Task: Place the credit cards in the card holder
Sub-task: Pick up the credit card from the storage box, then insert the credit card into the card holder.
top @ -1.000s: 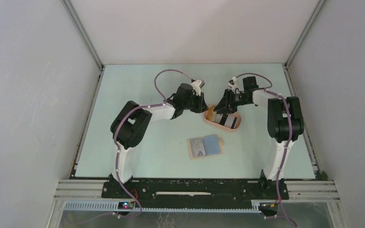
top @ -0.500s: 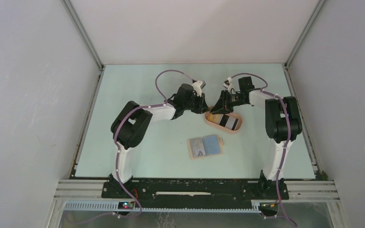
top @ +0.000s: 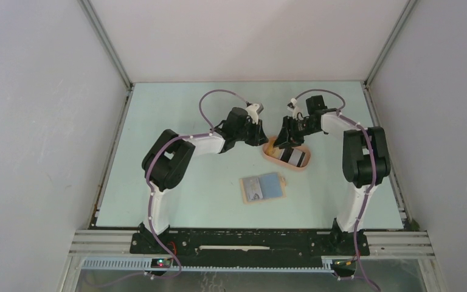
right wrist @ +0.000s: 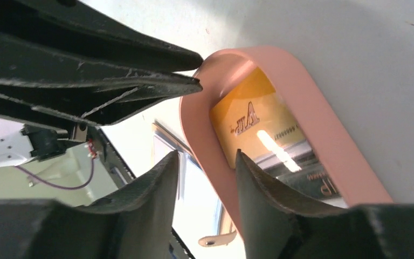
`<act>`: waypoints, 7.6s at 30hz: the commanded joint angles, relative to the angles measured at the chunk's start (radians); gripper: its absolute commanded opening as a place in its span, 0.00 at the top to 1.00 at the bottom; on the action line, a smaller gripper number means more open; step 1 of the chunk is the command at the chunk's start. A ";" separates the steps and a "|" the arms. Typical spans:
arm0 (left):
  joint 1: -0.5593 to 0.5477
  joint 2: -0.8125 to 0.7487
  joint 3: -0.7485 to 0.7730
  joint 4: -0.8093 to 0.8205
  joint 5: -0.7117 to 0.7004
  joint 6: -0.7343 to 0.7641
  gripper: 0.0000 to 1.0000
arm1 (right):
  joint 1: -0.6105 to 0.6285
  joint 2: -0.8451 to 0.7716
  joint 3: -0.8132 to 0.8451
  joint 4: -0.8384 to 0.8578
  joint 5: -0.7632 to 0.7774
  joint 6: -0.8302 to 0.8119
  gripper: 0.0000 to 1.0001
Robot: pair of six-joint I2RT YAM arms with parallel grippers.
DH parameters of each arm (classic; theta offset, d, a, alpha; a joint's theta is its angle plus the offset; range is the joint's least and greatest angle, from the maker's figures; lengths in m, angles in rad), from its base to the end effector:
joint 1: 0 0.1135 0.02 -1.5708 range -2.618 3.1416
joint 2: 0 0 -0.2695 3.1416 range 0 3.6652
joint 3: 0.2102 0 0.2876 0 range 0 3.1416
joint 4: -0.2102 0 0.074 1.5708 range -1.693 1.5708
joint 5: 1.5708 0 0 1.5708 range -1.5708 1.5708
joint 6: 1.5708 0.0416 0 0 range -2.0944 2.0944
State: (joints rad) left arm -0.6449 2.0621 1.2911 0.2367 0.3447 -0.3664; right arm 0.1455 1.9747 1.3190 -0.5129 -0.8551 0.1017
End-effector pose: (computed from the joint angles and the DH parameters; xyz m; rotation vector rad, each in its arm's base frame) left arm 0.3816 -0.3046 0.1405 0.5244 2.1598 -0.9477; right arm 0.4161 0.0927 0.1442 -0.2972 2.5844 1.2364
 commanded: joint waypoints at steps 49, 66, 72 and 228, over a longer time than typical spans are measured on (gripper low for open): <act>-0.012 0.009 0.071 0.014 0.043 -0.016 0.80 | -0.004 -0.136 -0.344 0.624 0.056 0.523 0.30; -0.011 0.010 0.074 0.015 0.043 -0.017 0.80 | 0.010 -0.092 -0.284 0.528 0.067 0.467 0.40; -0.011 0.012 0.074 0.015 0.044 -0.017 0.80 | 0.023 -0.064 -0.240 0.402 0.186 0.399 0.37; -0.426 -0.645 -0.951 1.279 -0.193 -0.041 0.84 | 0.214 -0.654 -0.215 -0.451 -0.468 -1.008 1.00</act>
State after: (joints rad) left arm -1.0649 1.4082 0.2710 1.4628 0.1600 -0.3698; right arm 0.3508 1.3281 1.1072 -0.9977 -1.3167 -0.9340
